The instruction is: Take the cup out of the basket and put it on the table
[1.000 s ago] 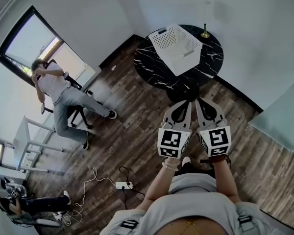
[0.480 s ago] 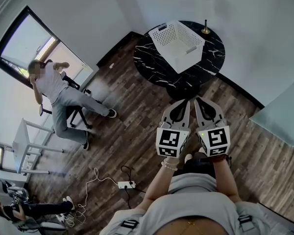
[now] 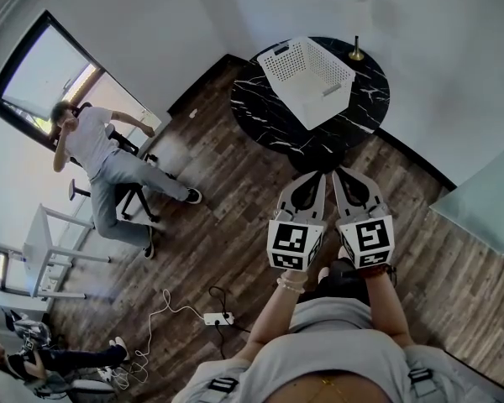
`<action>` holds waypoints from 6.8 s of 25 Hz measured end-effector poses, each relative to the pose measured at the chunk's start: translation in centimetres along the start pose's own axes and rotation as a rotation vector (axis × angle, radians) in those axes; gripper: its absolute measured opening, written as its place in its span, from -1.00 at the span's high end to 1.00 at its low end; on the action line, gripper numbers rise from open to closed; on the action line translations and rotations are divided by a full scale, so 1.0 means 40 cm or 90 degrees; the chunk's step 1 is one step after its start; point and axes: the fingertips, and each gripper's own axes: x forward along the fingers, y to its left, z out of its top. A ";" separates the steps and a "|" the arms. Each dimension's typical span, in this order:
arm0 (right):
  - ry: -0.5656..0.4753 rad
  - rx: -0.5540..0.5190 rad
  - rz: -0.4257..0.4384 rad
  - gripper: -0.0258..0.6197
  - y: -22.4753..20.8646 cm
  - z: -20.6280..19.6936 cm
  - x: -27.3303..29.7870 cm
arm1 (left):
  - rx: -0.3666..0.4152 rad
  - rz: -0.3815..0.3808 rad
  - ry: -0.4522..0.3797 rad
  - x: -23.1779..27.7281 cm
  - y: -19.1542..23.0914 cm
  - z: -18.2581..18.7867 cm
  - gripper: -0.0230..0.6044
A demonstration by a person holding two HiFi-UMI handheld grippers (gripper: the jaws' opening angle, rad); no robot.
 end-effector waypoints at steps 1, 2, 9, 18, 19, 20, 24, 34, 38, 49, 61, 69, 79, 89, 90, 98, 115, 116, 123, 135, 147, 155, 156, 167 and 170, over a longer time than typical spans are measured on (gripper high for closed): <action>-0.001 0.000 0.000 0.89 -0.005 0.000 0.008 | -0.001 0.000 0.001 0.007 0.004 0.000 0.91; -0.004 0.000 0.000 0.90 -0.010 0.001 0.016 | -0.001 0.000 0.002 0.013 0.009 0.000 0.91; -0.007 0.009 0.014 0.90 -0.042 0.016 0.065 | -0.008 0.008 0.002 0.069 0.033 0.006 0.91; -0.013 0.000 0.053 0.90 -0.127 0.020 0.127 | -0.018 0.041 -0.008 0.164 0.046 0.036 0.91; -0.011 -0.001 0.062 0.90 -0.136 0.020 0.133 | -0.020 0.045 -0.007 0.175 0.045 0.038 0.91; -0.010 -0.002 0.071 0.90 -0.144 0.020 0.139 | -0.022 0.049 -0.006 0.186 0.045 0.041 0.91; -0.010 -0.004 0.090 0.90 -0.186 0.024 0.155 | -0.023 0.067 -0.006 0.225 0.043 0.057 0.91; -0.025 -0.007 0.099 0.89 -0.284 0.030 0.155 | -0.007 0.091 -0.002 0.305 -0.003 0.057 0.91; -0.011 -0.011 0.105 0.89 -0.312 0.007 0.151 | -0.006 0.086 0.006 0.341 -0.024 0.050 0.91; -0.018 -0.008 0.098 0.89 -0.366 0.016 0.208 | 0.012 0.073 -0.002 0.409 -0.006 0.066 0.91; -0.005 -0.022 0.087 0.89 -0.377 0.016 0.392 | 0.005 0.050 0.007 0.520 0.150 0.070 0.91; 0.004 -0.020 0.060 0.89 -0.394 0.014 0.522 | -0.001 0.022 0.020 0.599 0.265 0.064 0.91; 0.019 -0.007 0.017 0.89 -0.402 0.001 0.660 | 0.002 -0.021 0.032 0.673 0.381 0.055 0.91; 0.033 -0.003 0.002 0.89 -0.358 -0.011 0.733 | -0.006 -0.027 0.042 0.670 0.473 0.034 0.91; 0.037 0.002 0.001 0.89 -0.357 -0.010 0.734 | -0.009 -0.027 0.045 0.669 0.478 0.029 0.91; 0.057 0.005 0.004 0.89 -0.371 -0.041 0.770 | -0.029 -0.015 0.062 0.684 0.515 -0.002 0.91; 0.051 0.018 0.064 0.89 -0.493 -0.025 0.982 | -0.021 0.056 0.098 0.849 0.654 0.007 0.91; 0.051 0.020 0.070 0.89 -0.501 -0.023 0.996 | -0.022 0.061 0.100 0.860 0.661 0.009 0.91; 0.051 0.021 0.112 0.89 -0.540 -0.018 1.069 | -0.036 0.093 0.131 0.923 0.707 -0.005 0.91; 0.070 0.023 0.140 0.89 -0.646 -0.058 1.111 | -0.080 0.140 0.218 0.986 0.765 -0.120 0.91; 0.085 0.041 0.126 0.89 -0.677 -0.086 1.131 | -0.046 0.090 0.286 1.036 0.801 -0.159 0.90; 0.091 0.054 0.059 0.89 -0.735 -0.097 1.125 | -0.003 0.009 0.326 1.121 0.844 -0.174 0.90; 0.092 0.055 0.051 0.89 -0.743 -0.099 1.123 | 0.000 0.001 0.332 1.130 0.847 -0.178 0.90; 0.103 0.068 0.002 0.89 -0.791 -0.113 1.134 | 0.036 -0.069 0.418 1.199 0.837 -0.249 0.82; 0.103 0.072 -0.007 0.89 -0.801 -0.116 1.135 | 0.071 -0.084 0.458 1.211 0.842 -0.276 0.81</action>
